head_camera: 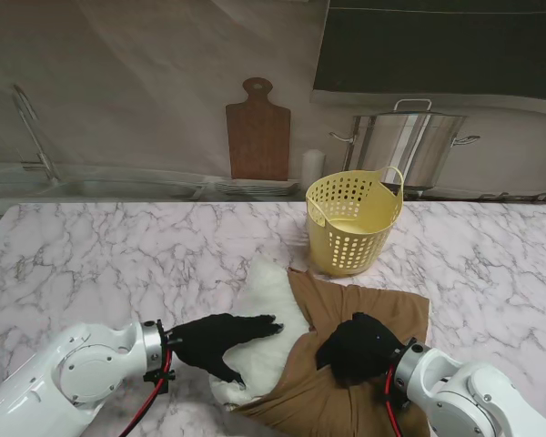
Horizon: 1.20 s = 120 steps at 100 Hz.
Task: Remove the pillowcase from the pillow and put it in the laundry basket
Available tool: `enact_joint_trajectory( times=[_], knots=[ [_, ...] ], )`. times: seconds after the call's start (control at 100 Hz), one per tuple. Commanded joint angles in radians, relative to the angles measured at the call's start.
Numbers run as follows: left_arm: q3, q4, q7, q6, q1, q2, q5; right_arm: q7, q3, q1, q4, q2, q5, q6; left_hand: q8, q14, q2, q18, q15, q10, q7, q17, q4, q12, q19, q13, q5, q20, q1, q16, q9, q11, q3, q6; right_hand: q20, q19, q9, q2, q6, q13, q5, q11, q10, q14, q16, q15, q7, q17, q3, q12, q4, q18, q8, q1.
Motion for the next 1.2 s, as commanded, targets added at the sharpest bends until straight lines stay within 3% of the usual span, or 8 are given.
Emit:
enact_joint_trajectory(
  times=[0.0, 0.12, 0.31, 0.5, 0.94, 1.05, 1.13, 1.19],
  knots=[
    [0.032, 0.018, -0.038, 0.031, -0.017, -0.012, -0.023, -0.006, -0.004, -0.011, 0.029, -0.004, 0.012, 0.001, 0.077, -0.063, 0.069, -0.064, 0.044, -0.041, 0.018, 0.037, 0.03, 0.034, -0.158, 0.103, 0.031, 0.008, 0.083, 0.017, 0.089, 0.026, 0.021, -0.034, -0.007, -0.022, -0.043, 0.109, 0.084, 0.031, -0.049, -0.039, 0.027, -0.08, -0.069, -0.01, -0.015, -0.019, 0.013, -0.027, 0.089, -0.011, -0.071, 0.074],
    [0.094, 0.056, -0.071, 0.126, -0.066, -0.015, -0.082, -0.052, 0.006, -0.037, 0.019, -0.012, 0.033, -0.014, 0.17, -0.057, 0.198, -0.045, 0.077, -0.04, 0.086, 0.099, 0.012, 0.063, 0.015, 0.248, 0.14, 0.021, 0.146, 0.043, 0.212, 0.067, 0.013, -0.021, 0.003, -0.016, -0.106, 0.118, 0.102, 0.005, -0.274, -0.039, 0.056, -0.055, -0.085, -0.008, 0.139, -0.027, -0.173, -0.085, 0.087, -0.009, -0.331, -0.104],
    [0.176, 0.104, -0.053, 0.247, -0.115, -0.034, -0.162, -0.133, 0.037, -0.091, -0.007, -0.023, 0.026, -0.048, 0.525, -0.024, 0.205, 0.003, 0.26, 0.028, 0.438, 0.358, 0.007, 0.164, 0.327, 0.626, 0.55, 0.089, 0.362, 0.146, 0.681, 0.24, 0.067, -0.041, 0.004, -0.01, -0.174, 0.152, 0.151, -0.036, -0.332, -0.043, 0.075, -0.04, -0.102, -0.033, 0.085, -0.034, -0.329, -0.164, 0.114, -0.009, -0.334, -0.19],
    [0.225, 0.142, -0.049, 0.32, -0.146, -0.049, -0.247, -0.216, 0.048, -0.118, -0.018, -0.032, -0.013, -0.057, 0.721, 0.044, 0.167, 0.049, 0.405, 0.118, 0.624, 0.447, 0.004, 0.262, 0.464, 0.755, 0.536, 0.093, 0.363, 0.214, 0.817, 0.34, 0.136, 0.068, 0.007, -0.03, -0.414, 0.223, 0.227, -0.175, -0.387, -0.147, 0.131, -0.015, -0.167, -0.116, -0.244, -0.074, -0.392, -0.259, 0.184, -0.018, -0.184, -0.329],
    [0.236, 0.124, 0.006, 0.583, -0.161, -0.094, -0.356, -0.159, 0.087, -0.212, -0.142, -0.02, -0.243, 0.016, 0.778, 0.095, 0.109, 0.078, 0.517, 0.2, 0.642, 0.531, 0.002, 0.304, 0.566, 0.829, 0.568, 0.09, 0.363, 0.223, 0.883, 0.411, 0.222, 0.179, -0.125, -0.375, -0.873, -0.003, 0.422, -0.547, -0.838, -0.475, 0.269, 0.198, -0.434, -0.324, -0.738, -0.269, -0.255, -0.635, 0.092, 0.086, -0.324, -0.748],
    [0.241, 0.129, 0.004, 0.617, -0.167, -0.098, -0.375, -0.115, 0.065, -0.209, -0.149, -0.017, -0.279, 0.078, 0.782, 0.099, 0.107, 0.083, 0.527, 0.205, 0.641, 0.532, -0.001, 0.304, 0.574, 0.83, 0.568, 0.088, 0.363, 0.219, 0.884, 0.415, 0.231, 0.186, -0.089, -0.253, -0.846, -0.065, 0.427, -0.431, -0.834, -0.452, 0.244, 0.213, -0.399, -0.251, -0.726, -0.163, -0.322, -0.621, 0.134, 0.124, -0.394, -0.523],
    [0.237, 0.13, 0.004, 0.632, -0.164, -0.101, -0.395, -0.108, 0.043, -0.187, -0.13, -0.017, -0.27, 0.115, 0.784, 0.104, 0.103, 0.087, 0.531, 0.21, 0.639, 0.531, -0.002, 0.304, 0.576, 0.829, 0.569, 0.086, 0.363, 0.216, 0.884, 0.417, 0.236, 0.19, 0.029, -0.049, -0.788, 0.01, 0.344, -0.208, -0.851, -0.344, 0.211, 0.149, -0.298, -0.148, -0.668, 0.035, -0.476, -0.567, 0.203, 0.087, -0.131, -0.112],
    [0.235, 0.129, -0.001, 0.636, -0.164, -0.1, -0.395, -0.126, 0.028, -0.165, -0.102, -0.02, -0.216, 0.13, 0.784, 0.103, 0.104, 0.086, 0.534, 0.209, 0.638, 0.532, -0.003, 0.304, 0.579, 0.827, 0.568, 0.085, 0.363, 0.213, 0.882, 0.417, 0.238, 0.19, 0.061, 0.077, -0.709, 0.049, 0.24, -0.035, -0.808, -0.232, 0.173, 0.078, -0.221, -0.053, -0.573, 0.169, -0.213, -0.512, 0.206, 0.016, -0.053, 0.031]
  ],
)
